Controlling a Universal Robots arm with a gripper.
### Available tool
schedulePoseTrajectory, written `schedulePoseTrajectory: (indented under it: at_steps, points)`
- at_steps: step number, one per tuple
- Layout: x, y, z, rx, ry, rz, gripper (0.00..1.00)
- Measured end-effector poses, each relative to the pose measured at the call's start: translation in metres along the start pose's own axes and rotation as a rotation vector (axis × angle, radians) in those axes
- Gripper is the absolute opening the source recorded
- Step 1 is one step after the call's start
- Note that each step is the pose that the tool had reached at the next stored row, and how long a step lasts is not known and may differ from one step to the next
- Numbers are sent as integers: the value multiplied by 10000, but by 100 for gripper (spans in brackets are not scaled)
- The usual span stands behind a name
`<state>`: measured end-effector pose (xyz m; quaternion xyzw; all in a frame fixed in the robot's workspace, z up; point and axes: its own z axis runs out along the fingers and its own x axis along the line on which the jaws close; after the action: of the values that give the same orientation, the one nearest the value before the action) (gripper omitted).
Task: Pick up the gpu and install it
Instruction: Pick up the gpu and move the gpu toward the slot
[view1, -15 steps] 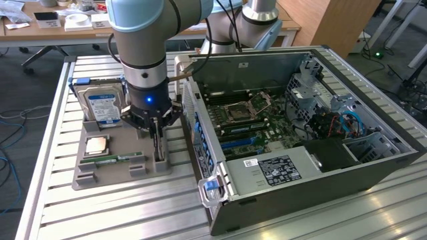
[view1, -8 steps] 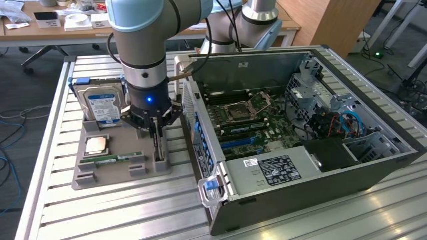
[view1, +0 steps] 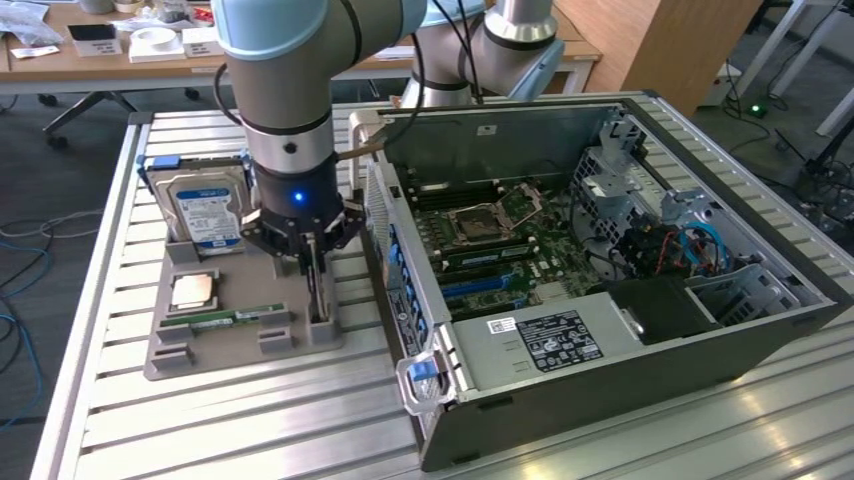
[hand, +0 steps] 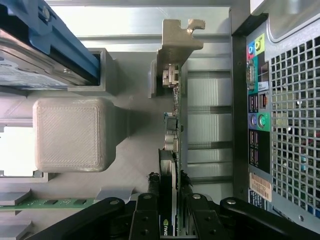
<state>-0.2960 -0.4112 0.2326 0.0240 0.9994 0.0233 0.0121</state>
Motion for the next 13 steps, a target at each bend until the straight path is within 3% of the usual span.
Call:
schedulePoseTrajectory:
  at_steps: [13]
  points:
    - [-12,13,-276,0,0,0,26]
